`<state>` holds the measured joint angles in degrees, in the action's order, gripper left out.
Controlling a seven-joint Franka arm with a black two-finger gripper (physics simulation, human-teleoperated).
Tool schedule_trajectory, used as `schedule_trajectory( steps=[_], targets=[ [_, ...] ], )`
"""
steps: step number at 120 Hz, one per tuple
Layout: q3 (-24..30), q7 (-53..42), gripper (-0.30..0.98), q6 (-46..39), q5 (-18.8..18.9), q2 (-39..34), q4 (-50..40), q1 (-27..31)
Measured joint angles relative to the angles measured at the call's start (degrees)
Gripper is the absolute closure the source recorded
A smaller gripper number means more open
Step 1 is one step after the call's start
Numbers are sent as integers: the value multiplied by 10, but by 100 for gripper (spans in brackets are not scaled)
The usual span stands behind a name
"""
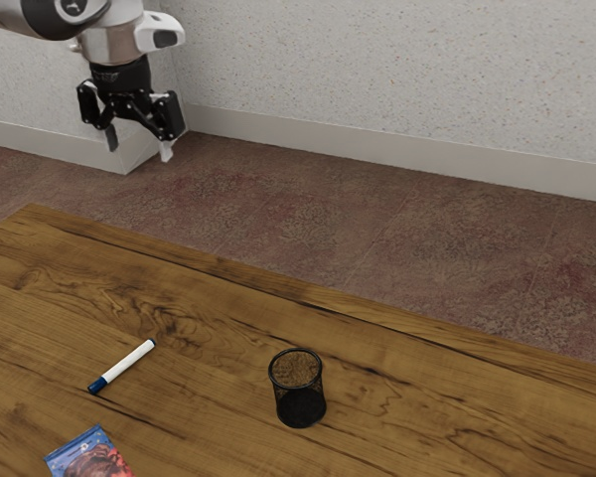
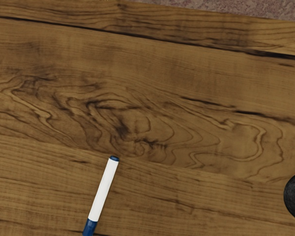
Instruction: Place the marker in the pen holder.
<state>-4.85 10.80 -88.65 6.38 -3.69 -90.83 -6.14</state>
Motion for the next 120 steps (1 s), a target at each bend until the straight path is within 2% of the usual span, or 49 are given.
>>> schedule_trajectory(
  steps=[25, 39, 62, 85, 120],
  targets=[
    [0, 1, 0, -7, -1, 0, -11, 29],
    [-2, -2, 0, -58, -1, 5, -102, 47],
    [-3, -10, 0, -123, -8, 73, -212, 71],
    [-3, -31, 0, -184, -25, 147, -237, 72],
    [-3, -85, 0, -243, -30, 160, -306, 94]
  ],
)
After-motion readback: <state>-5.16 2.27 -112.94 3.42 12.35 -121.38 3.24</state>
